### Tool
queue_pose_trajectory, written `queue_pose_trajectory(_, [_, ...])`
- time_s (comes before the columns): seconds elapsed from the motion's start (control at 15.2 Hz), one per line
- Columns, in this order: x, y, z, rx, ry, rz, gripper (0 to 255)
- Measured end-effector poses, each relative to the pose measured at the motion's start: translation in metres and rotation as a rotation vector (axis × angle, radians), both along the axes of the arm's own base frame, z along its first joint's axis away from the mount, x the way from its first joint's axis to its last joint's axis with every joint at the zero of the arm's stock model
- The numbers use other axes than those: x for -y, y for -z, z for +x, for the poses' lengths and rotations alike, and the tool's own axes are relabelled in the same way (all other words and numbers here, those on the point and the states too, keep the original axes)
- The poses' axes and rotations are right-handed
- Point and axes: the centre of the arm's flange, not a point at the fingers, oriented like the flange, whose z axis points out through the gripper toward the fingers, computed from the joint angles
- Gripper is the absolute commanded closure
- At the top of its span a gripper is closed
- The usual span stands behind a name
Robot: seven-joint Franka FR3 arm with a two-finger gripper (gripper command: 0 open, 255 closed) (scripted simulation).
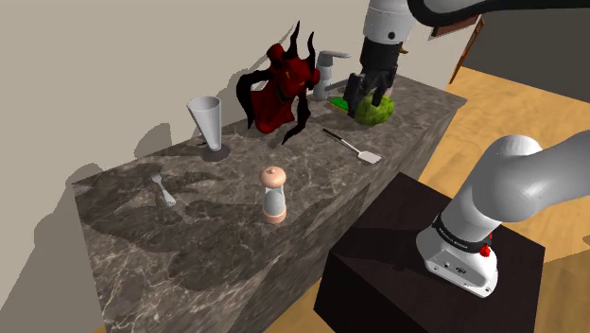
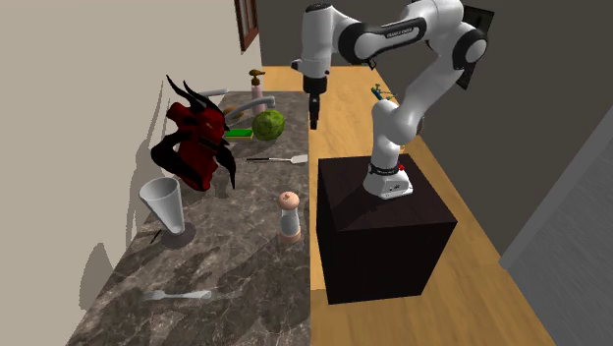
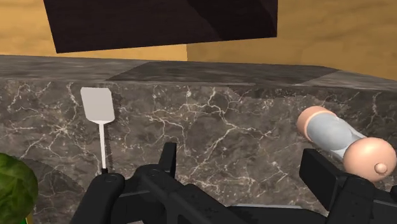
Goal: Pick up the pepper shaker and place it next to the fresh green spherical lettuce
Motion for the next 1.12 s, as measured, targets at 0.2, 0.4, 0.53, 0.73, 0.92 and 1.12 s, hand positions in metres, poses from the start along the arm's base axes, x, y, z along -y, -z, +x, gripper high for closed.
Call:
queue_pose_trajectory(0.2, [-0.032, 0.015, 0.015, 0.01, 0.023, -0.007, 0])
queue_pose_trajectory(0.4, [-0.066, 0.032, 0.031, 0.019, 0.045, -0.014, 0])
queue_pose_trajectory(0.53, [-0.088, 0.042, 0.039, 0.025, 0.06, -0.019, 0])
queue_pose_trajectory(0.73, [-0.121, 0.061, 0.057, 0.034, 0.082, -0.026, 0])
queue_pose_trajectory(0.92, [-0.154, 0.08, 0.075, 0.043, 0.104, -0.032, 0])
queue_pose_trajectory(1.12, [-0.182, 0.096, 0.09, 0.053, 0.125, -0.04, 0])
